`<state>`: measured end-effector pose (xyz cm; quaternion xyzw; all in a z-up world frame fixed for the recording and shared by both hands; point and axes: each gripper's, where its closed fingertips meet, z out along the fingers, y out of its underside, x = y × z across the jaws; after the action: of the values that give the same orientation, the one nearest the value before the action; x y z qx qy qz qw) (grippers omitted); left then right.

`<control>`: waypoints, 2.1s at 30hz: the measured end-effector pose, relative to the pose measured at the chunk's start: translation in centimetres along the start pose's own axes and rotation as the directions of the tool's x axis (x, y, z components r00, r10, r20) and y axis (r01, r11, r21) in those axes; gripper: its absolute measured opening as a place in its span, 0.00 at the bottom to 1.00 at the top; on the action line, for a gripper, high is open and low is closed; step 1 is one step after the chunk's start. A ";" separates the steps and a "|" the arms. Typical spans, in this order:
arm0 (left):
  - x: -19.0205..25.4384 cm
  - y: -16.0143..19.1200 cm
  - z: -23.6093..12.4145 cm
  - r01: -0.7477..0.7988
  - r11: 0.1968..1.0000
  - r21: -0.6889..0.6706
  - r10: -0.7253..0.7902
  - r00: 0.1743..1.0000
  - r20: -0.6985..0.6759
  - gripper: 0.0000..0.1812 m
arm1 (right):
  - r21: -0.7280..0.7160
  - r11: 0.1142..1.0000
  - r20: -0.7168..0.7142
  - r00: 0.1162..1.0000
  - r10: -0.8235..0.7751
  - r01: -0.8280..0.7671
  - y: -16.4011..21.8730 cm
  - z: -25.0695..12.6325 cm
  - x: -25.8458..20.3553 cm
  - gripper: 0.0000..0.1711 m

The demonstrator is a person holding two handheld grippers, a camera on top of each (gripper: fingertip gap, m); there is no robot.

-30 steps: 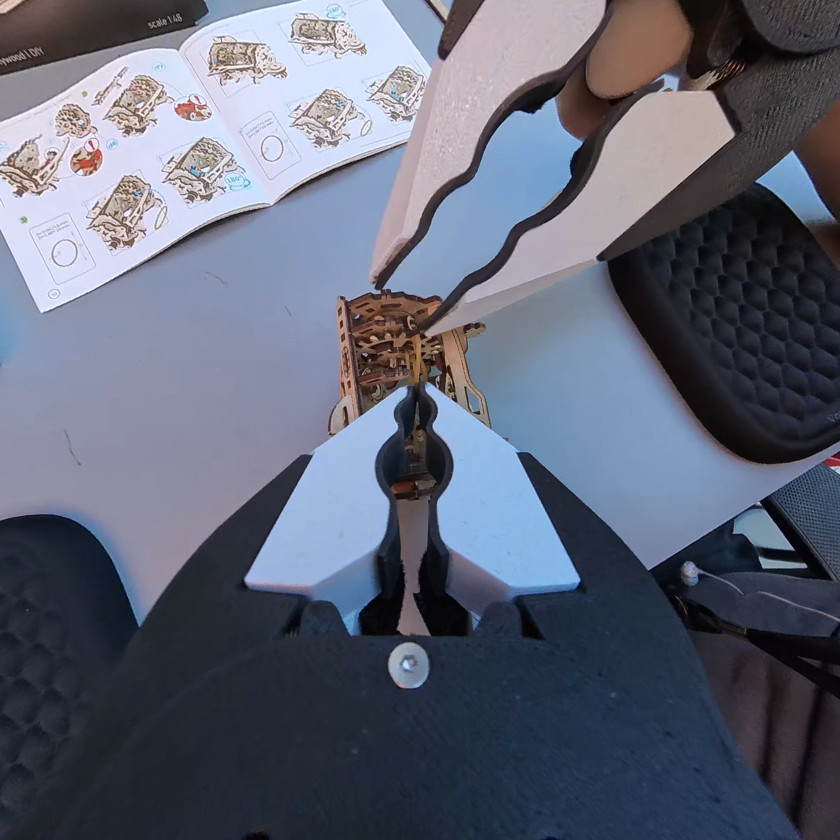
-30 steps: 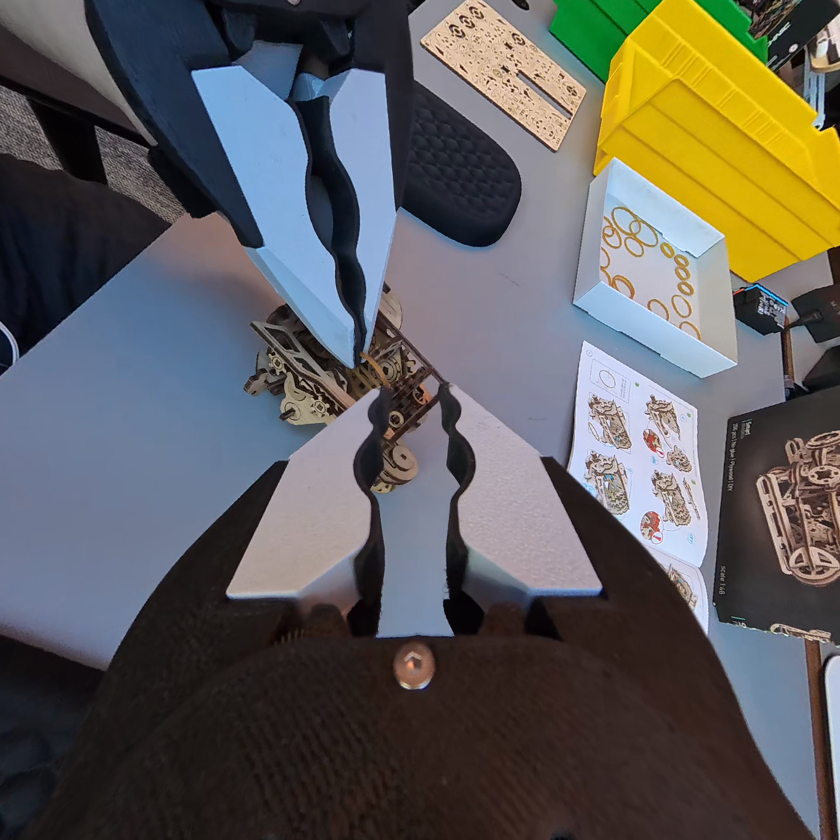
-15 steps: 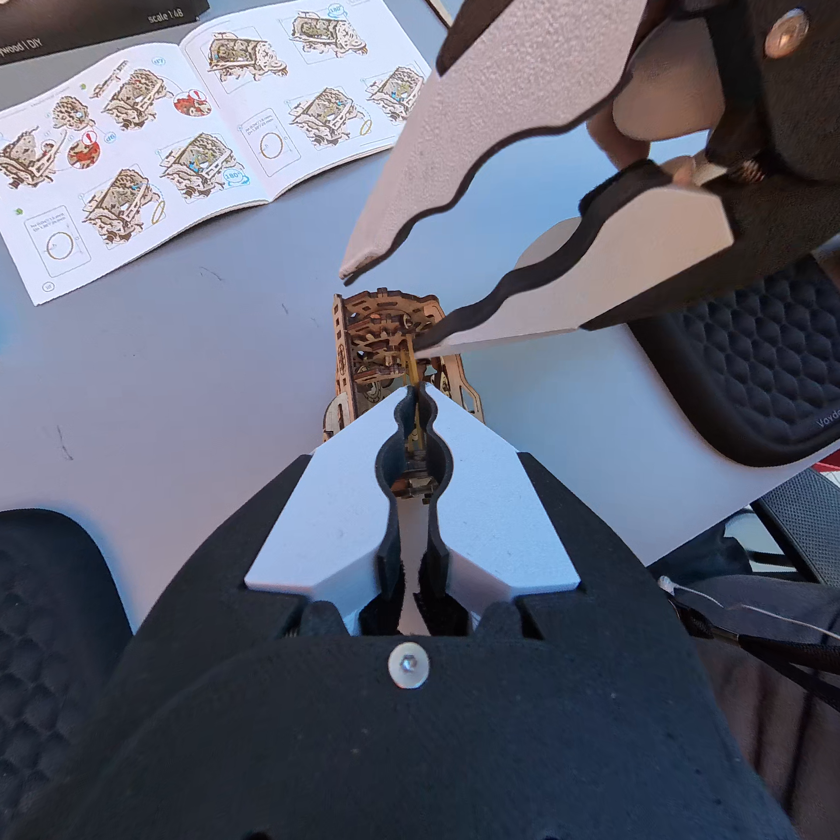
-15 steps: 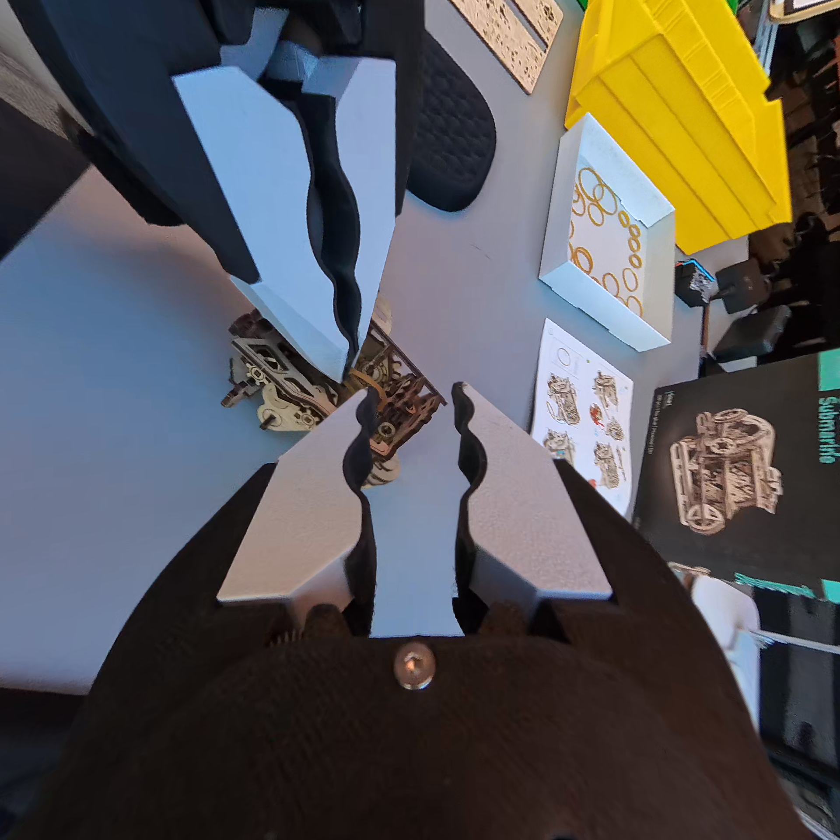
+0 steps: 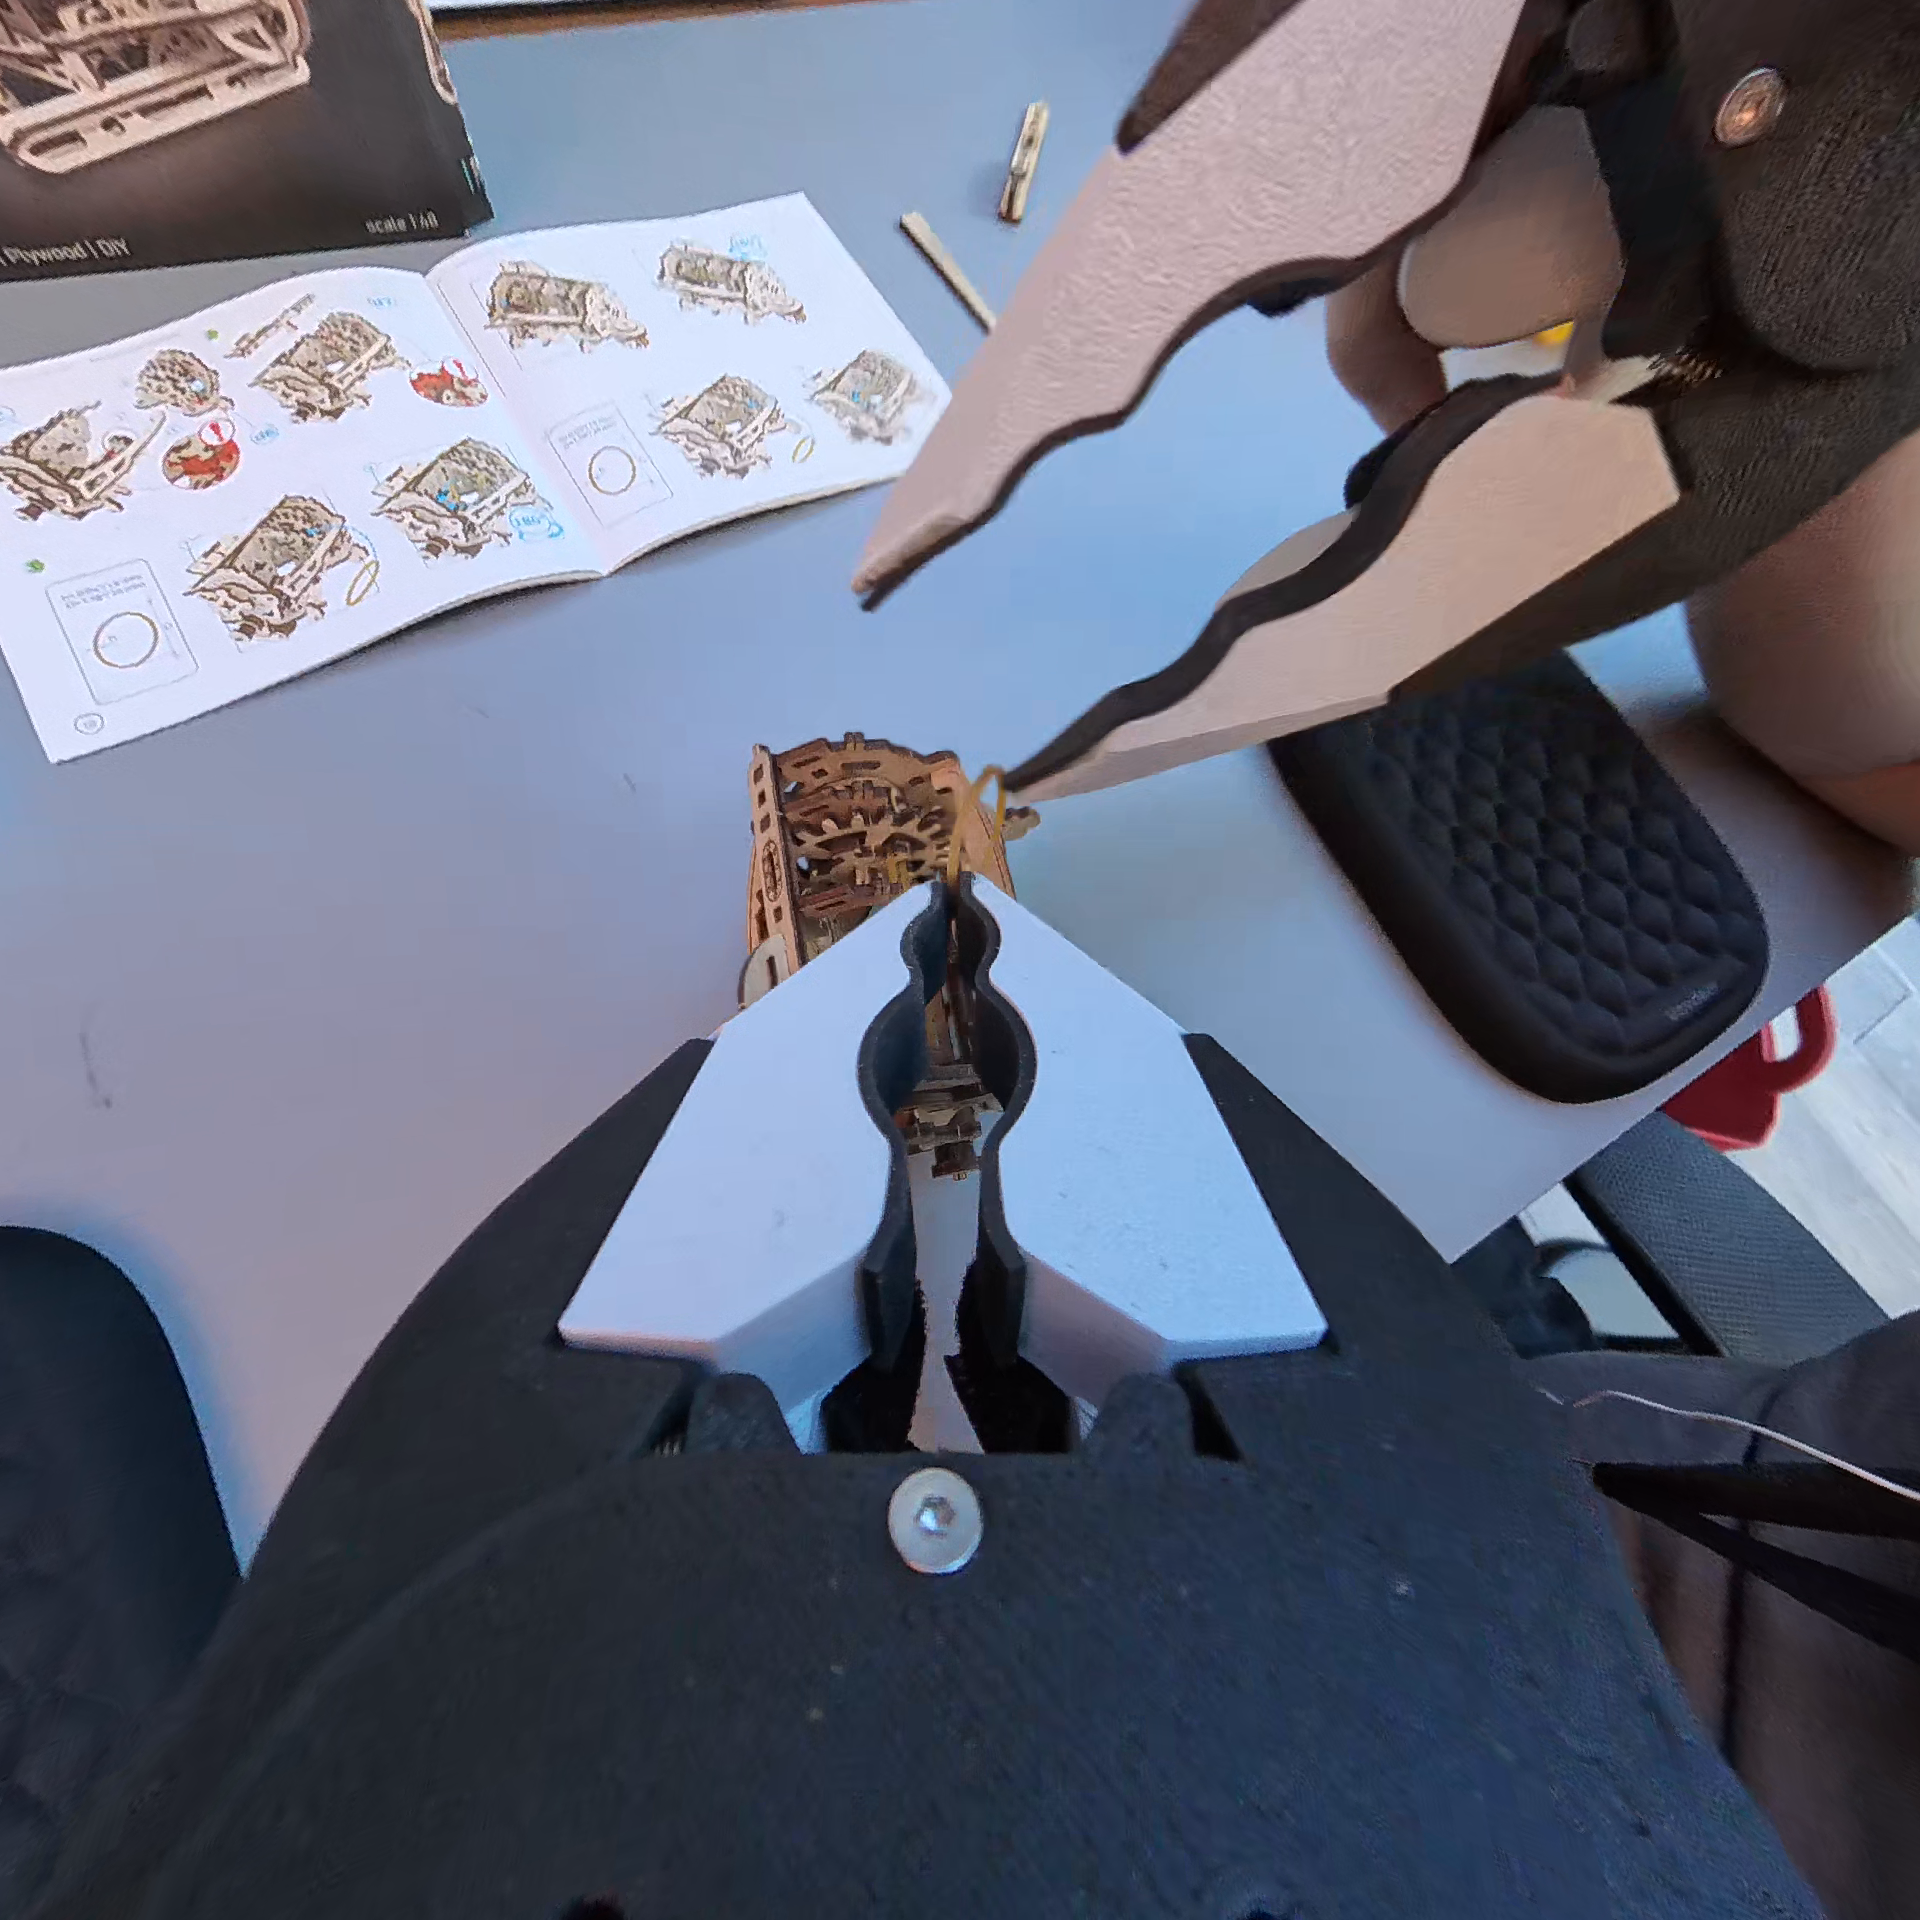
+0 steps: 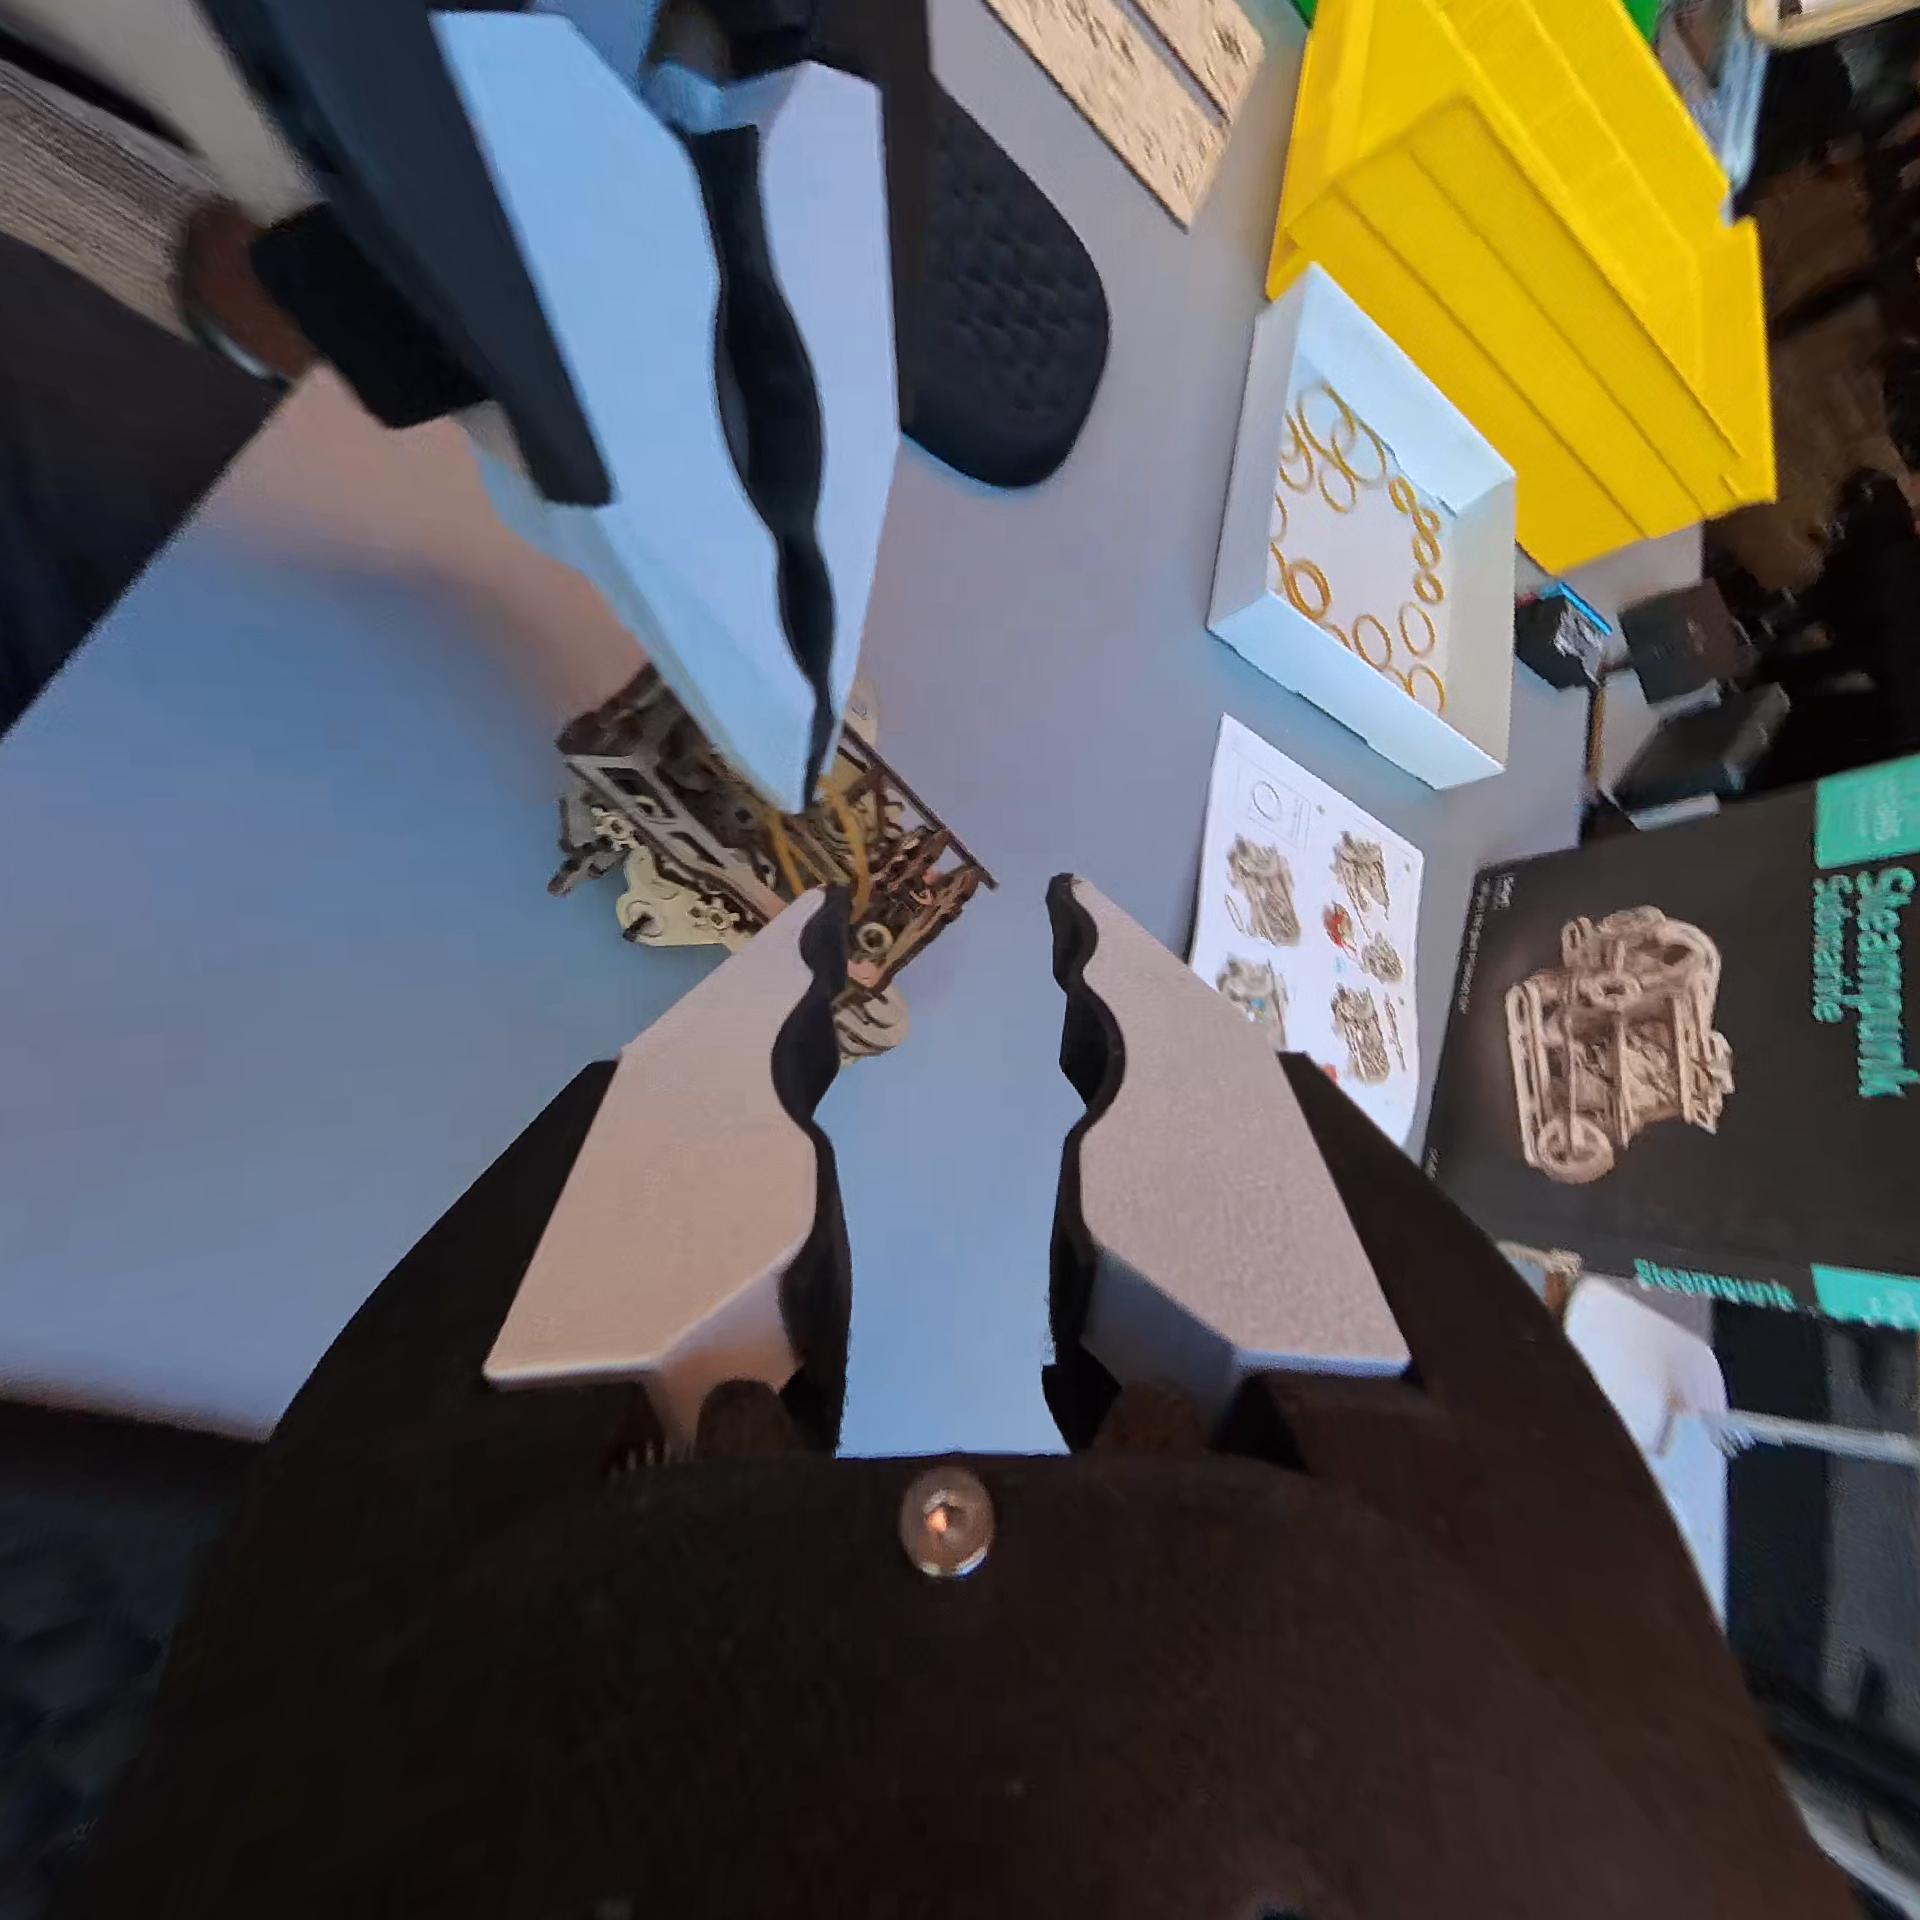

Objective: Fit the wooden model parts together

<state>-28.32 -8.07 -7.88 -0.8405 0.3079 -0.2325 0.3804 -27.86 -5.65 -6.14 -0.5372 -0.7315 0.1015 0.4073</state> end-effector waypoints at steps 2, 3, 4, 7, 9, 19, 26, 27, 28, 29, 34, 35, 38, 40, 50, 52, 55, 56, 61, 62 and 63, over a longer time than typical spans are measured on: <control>-0.1 -0.6 -0.8 0.016 0.999 0.042 -0.014 0.999 -0.030 0.00 | 0.134 0.990 0.070 0.996 -0.058 0.049 -0.6 -1.1 -0.8 0.21; 0.0 -0.9 -1.2 0.033 0.998 0.060 -0.029 0.998 -0.057 0.00 | 0.209 0.974 0.072 0.992 -0.100 0.083 -0.9 -1.6 -1.0 0.21; 0.1 -1.3 -1.7 0.058 0.995 0.075 -0.051 0.994 -0.092 0.00 | 0.269 0.954 0.047 0.988 -0.149 0.131 -1.0 -1.9 -1.1 0.20; 1.0 -2.0 -2.8 0.149 0.985 0.088 -0.124 0.962 -0.242 0.00 | 0.330 0.909 -0.082 0.967 -0.241 0.255 -1.4 -2.0 -0.7 0.20; 1.4 -2.7 -3.5 0.190 0.976 0.105 -0.150 0.938 -0.313 0.00 | 0.336 0.903 -0.119 0.963 -0.240 0.267 -2.1 -1.9 -0.6 0.22; 2.0 -2.8 -3.5 0.150 0.985 0.090 -0.113 0.939 -0.324 0.00 | 0.350 0.910 -0.111 0.975 -0.194 0.221 -5.1 -2.2 -2.1 0.27; 2.1 -3.0 -3.3 0.187 0.979 0.082 -0.149 0.930 -0.337 0.00 | 0.272 0.947 -0.149 0.979 -0.136 0.173 -5.3 -1.1 -1.8 0.21; 2.2 -3.0 -3.3 0.192 0.978 0.081 -0.154 0.927 -0.343 0.00 | 0.241 0.948 -0.176 0.970 -0.168 0.208 -5.0 -0.9 -1.7 0.17; 2.2 -3.0 -3.3 0.196 0.977 0.081 -0.157 0.926 -0.345 0.00 | 0.214 0.948 -0.208 0.959 -0.194 0.238 -4.8 -0.8 -1.5 0.14; 2.1 -3.0 -3.2 0.199 0.977 0.081 -0.159 0.925 -0.344 0.00 | 0.200 0.946 -0.229 0.951 -0.208 0.255 -4.7 -0.8 -1.3 0.12; 2.0 -2.9 -3.1 0.210 0.974 0.081 -0.170 0.924 -0.342 0.00 | 0.178 0.956 -0.205 0.959 -0.195 0.233 -4.3 -0.5 -1.4 0.07; 1.9 -2.9 -3.1 0.213 0.974 0.083 -0.173 0.924 -0.340 0.00 | 0.172 0.957 -0.203 0.959 -0.196 0.232 -4.2 -0.5 -1.4 0.06; 1.7 -2.8 -3.0 0.222 0.971 0.084 -0.182 0.924 -0.337 0.00 | 0.145 0.960 -0.208 0.956 -0.208 0.241 -4.0 -0.2 -1.4 0.04; 1.5 -2.7 -3.0 0.229 0.970 0.083 -0.189 0.923 -0.336 0.00 | 0.118 0.959 -0.221 0.948 -0.229 0.259 -3.7 0.1 -1.4 0.04; 0.8 -2.4 -2.7 0.234 0.968 0.089 -0.196 0.930 -0.311 0.00 | 0.076 0.964 -0.195 0.952 -0.237 0.255 -2.9 0.6 -1.5 0.00; 0.7 -2.5 -2.7 0.231 0.968 0.099 -0.192 0.932 -0.306 0.00 | 0.084 0.968 -0.191 0.957 -0.219 0.239 -2.9 0.5 -1.3 0.00; 0.8 -2.7 -2.8 0.229 0.967 0.111 -0.185 0.931 -0.315 0.00 | 0.114 0.975 -0.162 0.972 -0.173 0.192 -2.9 0.2 -1.2 0.00; 0.6 -2.8 -2.9 0.228 0.966 0.121 -0.182 0.934 -0.307 0.04 | 0.124 0.976 -0.158 0.975 -0.159 0.180 -2.9 0.1 -1.1 0.00; -0.3 -3.8 -4.3 0.168 0.962 0.215 -0.105 0.955 -0.278 0.11 | 0.150 0.977 -0.151 0.980 -0.126 0.149 -2.7 0.0 -0.6 0.00; -0.1 -3.9 -4.6 0.129 0.963 0.235 -0.060 0.958 -0.279 0.14 | 0.148 0.978 -0.143 0.982 -0.127 0.148 -2.7 0.0 -0.8 0.00; 0.2 -4.0 -4.9 0.068 0.965 0.255 0.004 0.962 -0.273 0.14 | 0.150 0.978 -0.133 0.983 -0.124 0.143 -2.7 0.1 -0.9 0.00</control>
<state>-29.88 -8.51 -1.77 -0.7480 0.3098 -0.3903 0.4383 -29.74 -7.48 -5.06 -0.4577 -0.7291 0.0986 0.4992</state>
